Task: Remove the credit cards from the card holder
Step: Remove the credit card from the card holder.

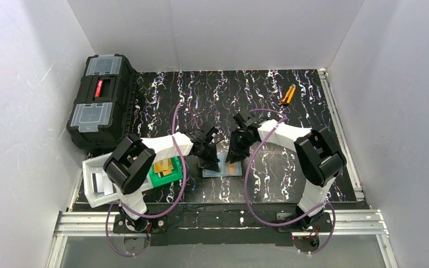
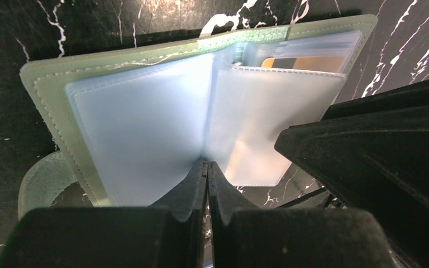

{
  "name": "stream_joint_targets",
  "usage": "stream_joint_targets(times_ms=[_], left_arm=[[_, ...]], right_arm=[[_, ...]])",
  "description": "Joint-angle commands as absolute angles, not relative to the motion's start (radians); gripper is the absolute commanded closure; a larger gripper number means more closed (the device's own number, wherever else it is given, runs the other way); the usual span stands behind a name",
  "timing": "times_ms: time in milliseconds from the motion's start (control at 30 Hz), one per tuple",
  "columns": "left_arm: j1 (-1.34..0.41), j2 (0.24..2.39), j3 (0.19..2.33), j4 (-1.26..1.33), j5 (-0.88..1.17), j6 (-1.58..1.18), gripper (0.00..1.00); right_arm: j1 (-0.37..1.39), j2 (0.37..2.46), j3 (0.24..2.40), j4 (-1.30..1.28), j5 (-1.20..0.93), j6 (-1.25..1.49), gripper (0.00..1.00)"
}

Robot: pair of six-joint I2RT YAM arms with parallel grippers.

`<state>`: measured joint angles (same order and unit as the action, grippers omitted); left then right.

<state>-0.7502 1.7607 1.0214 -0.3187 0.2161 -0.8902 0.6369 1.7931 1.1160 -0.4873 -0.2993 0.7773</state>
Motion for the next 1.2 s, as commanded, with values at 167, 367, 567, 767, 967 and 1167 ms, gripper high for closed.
stream_joint_targets(times_ms=[167,367,567,767,967,1167], left_arm=[[-0.75,1.693,1.11,-0.555,0.062,-0.771,0.95],[-0.748,1.609,1.164,-0.647,0.015,-0.741,0.91],[-0.728,1.571,1.15,-0.68,-0.027,-0.723,0.91],[-0.737,1.588,1.121,-0.51,0.142,-0.693,0.82],[-0.788,1.708,1.182,-0.502,0.121,-0.67,0.78],[-0.804,1.796,1.18,-0.471,0.07,-0.658,0.78]], right_arm=[[0.637,1.784,1.138,-0.462,-0.34,0.774,0.71],[0.639,1.805,1.188,-0.457,-0.391,0.783,0.69],[0.646,1.844,1.231,-0.469,-0.408,0.791,0.68],[0.641,1.817,1.199,-0.51,-0.316,0.794,0.68],[0.605,1.738,1.123,-0.501,-0.276,0.802,0.63],[0.604,1.742,1.103,-0.487,-0.284,0.804,0.63]])
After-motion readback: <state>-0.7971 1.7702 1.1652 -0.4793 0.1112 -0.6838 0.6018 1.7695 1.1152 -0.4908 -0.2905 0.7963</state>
